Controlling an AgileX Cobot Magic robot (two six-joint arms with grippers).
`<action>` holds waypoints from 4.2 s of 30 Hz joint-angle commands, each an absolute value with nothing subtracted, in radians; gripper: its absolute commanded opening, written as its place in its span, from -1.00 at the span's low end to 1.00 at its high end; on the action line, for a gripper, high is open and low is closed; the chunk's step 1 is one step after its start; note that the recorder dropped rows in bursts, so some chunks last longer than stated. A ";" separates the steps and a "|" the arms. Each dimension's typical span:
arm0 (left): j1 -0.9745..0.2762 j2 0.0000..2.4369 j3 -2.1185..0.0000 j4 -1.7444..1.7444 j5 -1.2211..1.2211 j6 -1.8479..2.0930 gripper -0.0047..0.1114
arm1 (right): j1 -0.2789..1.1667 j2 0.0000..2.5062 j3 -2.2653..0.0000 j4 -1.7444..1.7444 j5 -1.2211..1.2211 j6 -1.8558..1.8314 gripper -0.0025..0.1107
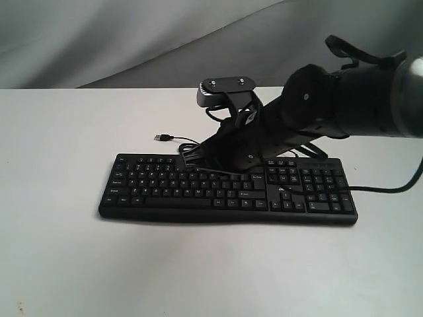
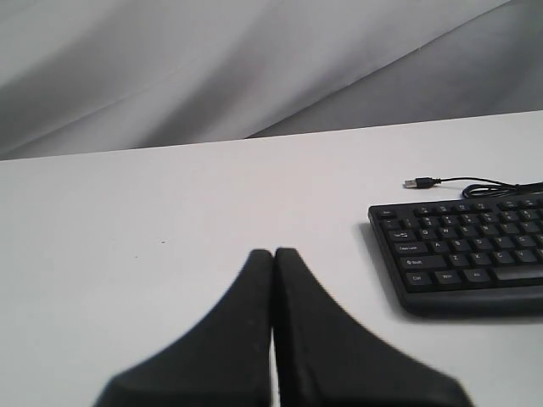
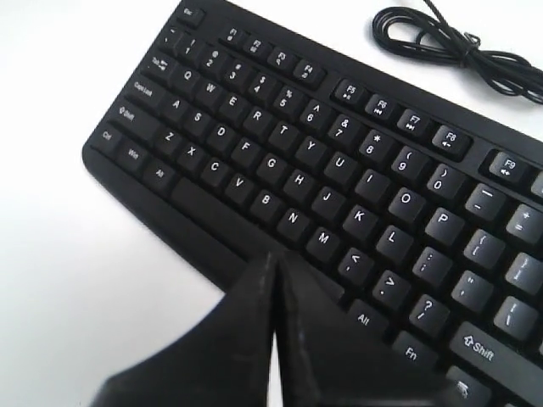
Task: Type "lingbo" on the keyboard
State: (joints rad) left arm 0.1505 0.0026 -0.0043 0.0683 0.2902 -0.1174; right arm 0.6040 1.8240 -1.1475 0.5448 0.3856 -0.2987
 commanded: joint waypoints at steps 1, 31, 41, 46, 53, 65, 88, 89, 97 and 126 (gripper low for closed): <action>0.152 0.000 0.000 0.060 0.286 -0.121 -0.91 | 0.606 1.862 -1.180 0.542 0.367 -0.282 -0.96; 0.152 0.000 0.000 0.060 0.286 -0.121 -0.91 | 0.579 2.101 -1.444 0.142 0.571 0.060 -0.96; 0.152 0.000 0.000 0.060 0.286 -0.121 -0.91 | 0.579 2.101 -1.444 0.156 0.567 0.040 -0.96; 0.152 0.000 0.000 0.060 0.286 -0.121 -0.91 | 0.579 2.101 -1.444 0.195 0.563 0.000 -0.96; 0.152 0.000 0.000 0.060 0.286 -0.121 -0.91 | 0.579 2.128 -1.444 0.207 0.563 0.000 -0.96; 0.152 0.000 0.000 0.060 0.286 -0.121 -0.91 | 0.581 2.133 -1.444 0.209 0.556 0.000 -0.96; 0.152 0.000 0.000 0.060 0.286 -0.121 -0.91 | 0.581 2.115 -1.444 0.205 0.561 0.017 -0.96; 0.152 0.000 0.000 0.060 0.286 -0.121 -0.91 | 0.581 2.108 -1.444 0.205 0.554 0.010 -0.96; 0.152 0.000 0.000 0.060 0.286 -0.121 -0.91 | 0.581 2.097 -1.444 0.298 0.516 -0.091 -0.96; 0.152 0.000 0.000 0.060 0.286 -0.121 -0.91 | 0.579 2.156 -1.503 0.370 0.504 -0.143 -0.96</action>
